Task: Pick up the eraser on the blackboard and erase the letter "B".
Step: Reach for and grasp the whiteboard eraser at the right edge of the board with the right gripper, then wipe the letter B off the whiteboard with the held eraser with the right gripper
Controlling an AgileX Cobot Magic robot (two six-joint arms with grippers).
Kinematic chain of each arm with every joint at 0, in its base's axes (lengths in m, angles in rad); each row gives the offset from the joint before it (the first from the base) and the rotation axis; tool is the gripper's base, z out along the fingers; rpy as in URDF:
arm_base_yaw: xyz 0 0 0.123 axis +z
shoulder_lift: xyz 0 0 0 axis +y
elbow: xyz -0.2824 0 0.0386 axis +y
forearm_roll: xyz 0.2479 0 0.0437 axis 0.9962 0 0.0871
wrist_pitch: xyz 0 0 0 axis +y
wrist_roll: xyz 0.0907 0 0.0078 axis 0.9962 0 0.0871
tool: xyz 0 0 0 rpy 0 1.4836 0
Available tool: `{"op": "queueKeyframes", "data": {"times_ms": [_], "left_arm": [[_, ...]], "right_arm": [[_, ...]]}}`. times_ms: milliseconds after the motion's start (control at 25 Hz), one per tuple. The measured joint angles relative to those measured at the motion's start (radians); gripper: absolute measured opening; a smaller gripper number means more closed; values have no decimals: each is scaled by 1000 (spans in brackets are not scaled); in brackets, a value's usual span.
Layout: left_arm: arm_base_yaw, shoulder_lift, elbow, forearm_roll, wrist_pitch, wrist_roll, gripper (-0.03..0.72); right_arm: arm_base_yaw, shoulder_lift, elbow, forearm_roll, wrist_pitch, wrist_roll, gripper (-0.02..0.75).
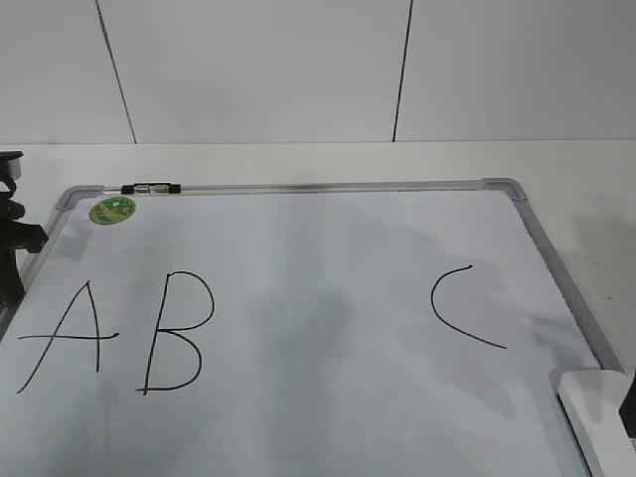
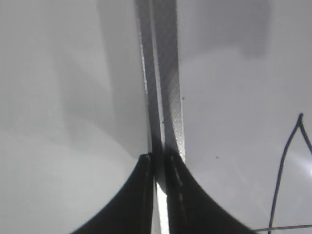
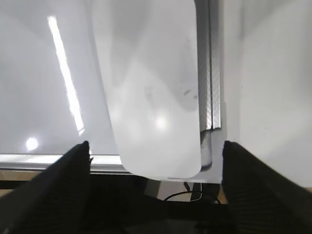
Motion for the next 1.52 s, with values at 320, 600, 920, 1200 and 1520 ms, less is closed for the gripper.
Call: {"op": "queueKeyframes", "data": {"times_ms": [320,600,920,1200,1520], "left_arm": [[0,0,0,-1,0,0,22],[0,0,-1,-2,0,0,22],[0,0,-1,-2,0,0,22],[0,0,-1,-2,0,0,22],[0,0,-1,-2,0,0,22]], "right_arm": [[117,121,-23,-79,-26,59,669],[121,167,-27,-85,-105,80,669],[121,237,-28,-85,-141,80,669],[121,279,-31,-82,-146,82,669],[121,290,-31,-81,-146,82,654]]}}
